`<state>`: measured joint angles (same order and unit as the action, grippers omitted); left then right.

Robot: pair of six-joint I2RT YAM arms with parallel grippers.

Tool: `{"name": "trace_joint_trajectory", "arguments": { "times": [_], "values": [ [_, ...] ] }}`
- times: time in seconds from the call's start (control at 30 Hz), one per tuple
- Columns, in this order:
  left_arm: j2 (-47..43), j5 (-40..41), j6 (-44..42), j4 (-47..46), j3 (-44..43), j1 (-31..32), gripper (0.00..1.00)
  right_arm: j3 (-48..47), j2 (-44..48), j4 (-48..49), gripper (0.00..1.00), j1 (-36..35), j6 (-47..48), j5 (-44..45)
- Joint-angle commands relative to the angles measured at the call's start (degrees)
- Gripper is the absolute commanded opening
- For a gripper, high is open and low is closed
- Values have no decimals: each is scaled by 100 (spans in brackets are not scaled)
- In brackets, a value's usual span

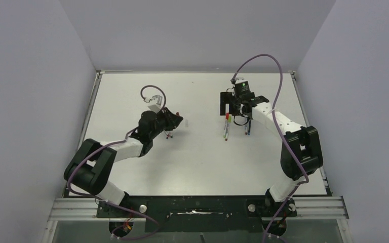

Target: Open the pen caps

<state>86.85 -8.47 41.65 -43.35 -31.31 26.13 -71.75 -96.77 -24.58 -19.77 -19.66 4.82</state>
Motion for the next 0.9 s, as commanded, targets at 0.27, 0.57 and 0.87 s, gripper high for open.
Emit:
{"name": "trace_joint_trajectory", "arguments": {
  "times": [0.27, 0.57, 0.87],
  "values": [
    [1408, 1370, -644, 3072, -2260, 313, 12, 66, 251, 372, 95, 55, 15, -226],
    [1899, 1597, -860, 3477, -2726, 314, 13, 89, 155, 419, 95, 55, 6, -342],
    [2058, 1490, -918, 3247, -2720, 314, 14, 116, 132, 418, 96, 90, 21, -382]
  ]
}}
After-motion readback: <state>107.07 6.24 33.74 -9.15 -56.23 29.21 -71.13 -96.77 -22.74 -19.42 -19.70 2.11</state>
